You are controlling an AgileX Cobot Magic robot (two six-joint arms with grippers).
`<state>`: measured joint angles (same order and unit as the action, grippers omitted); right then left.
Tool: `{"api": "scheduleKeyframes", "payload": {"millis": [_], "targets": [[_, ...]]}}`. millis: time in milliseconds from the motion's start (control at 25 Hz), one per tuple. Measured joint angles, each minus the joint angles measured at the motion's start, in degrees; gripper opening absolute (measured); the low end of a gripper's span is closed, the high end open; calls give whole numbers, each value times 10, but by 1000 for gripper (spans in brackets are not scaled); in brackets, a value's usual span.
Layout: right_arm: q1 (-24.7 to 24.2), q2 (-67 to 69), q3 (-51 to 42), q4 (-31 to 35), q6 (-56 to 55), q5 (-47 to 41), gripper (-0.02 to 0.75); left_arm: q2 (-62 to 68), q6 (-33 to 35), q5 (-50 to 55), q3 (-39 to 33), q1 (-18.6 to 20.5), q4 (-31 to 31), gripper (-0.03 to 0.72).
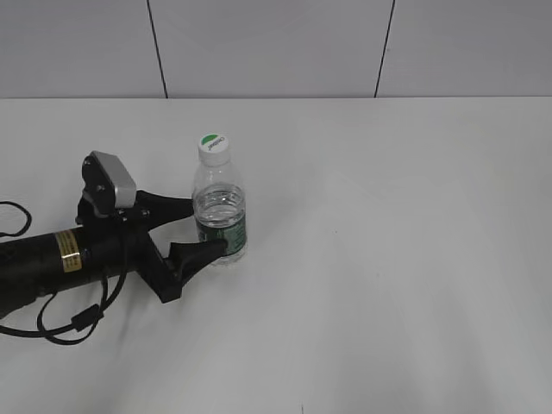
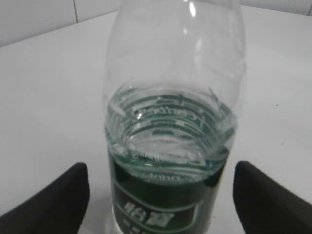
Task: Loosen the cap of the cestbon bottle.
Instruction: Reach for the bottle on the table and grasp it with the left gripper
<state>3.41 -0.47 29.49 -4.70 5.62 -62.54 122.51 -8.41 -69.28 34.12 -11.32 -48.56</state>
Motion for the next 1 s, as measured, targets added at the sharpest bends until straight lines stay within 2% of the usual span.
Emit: {"api": "scheduleKeyframes", "payload": {"millis": [560, 1000], "targets": [[0, 0, 0, 0, 0, 0, 564, 1, -26, 7, 58, -56, 32, 554], [0, 0, 0, 0, 0, 0, 564, 62, -28, 5, 61, -57, 58, 554]]}}
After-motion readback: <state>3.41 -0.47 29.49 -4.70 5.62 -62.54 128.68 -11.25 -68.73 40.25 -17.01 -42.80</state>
